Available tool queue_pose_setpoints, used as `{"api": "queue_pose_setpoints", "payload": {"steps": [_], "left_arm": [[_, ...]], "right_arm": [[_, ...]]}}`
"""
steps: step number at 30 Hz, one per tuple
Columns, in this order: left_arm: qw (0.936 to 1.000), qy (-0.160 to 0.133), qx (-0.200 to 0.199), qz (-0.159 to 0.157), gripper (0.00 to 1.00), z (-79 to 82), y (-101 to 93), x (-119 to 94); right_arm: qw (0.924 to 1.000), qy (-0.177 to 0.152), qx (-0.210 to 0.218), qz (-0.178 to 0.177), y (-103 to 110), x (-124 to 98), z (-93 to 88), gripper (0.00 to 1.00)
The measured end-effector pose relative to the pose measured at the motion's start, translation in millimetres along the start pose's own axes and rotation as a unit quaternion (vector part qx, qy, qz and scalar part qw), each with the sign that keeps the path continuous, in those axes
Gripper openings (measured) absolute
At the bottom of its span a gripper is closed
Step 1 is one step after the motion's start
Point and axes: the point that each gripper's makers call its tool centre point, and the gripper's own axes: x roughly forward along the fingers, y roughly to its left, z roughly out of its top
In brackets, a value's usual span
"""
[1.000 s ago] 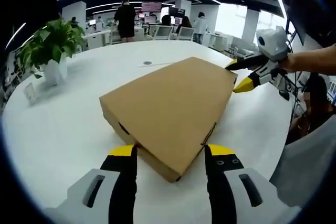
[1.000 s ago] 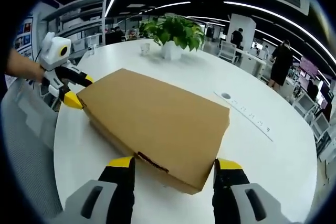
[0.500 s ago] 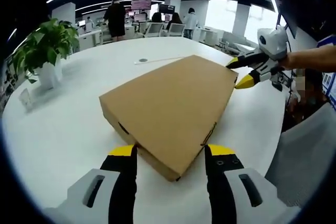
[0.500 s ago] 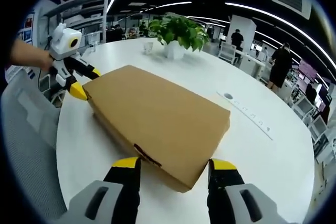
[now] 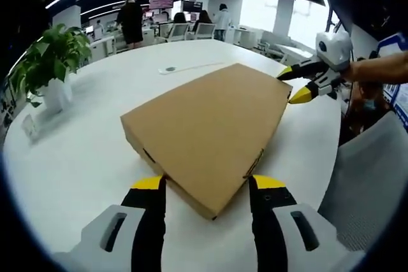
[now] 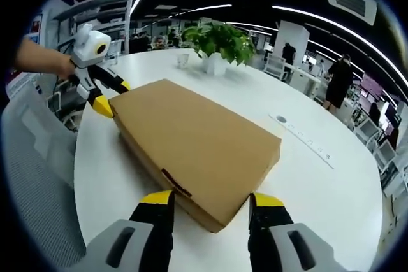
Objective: Operate the shoe box by opening the lid, removing the specified soft item, and placing it in the target area until the item is outside and the box remains undamaged.
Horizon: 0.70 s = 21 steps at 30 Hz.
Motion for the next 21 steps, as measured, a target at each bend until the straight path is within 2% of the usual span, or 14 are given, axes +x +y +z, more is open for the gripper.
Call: {"api": "queue_pose_setpoints", "payload": {"steps": [21], "left_arm": [[0.9999,-0.001,-0.006,0.011,0.48,-14.4,23.8,-20]], "right_arm": [[0.9989,-0.024,0.032,-0.026,37,3,9.2,0.41]]}}
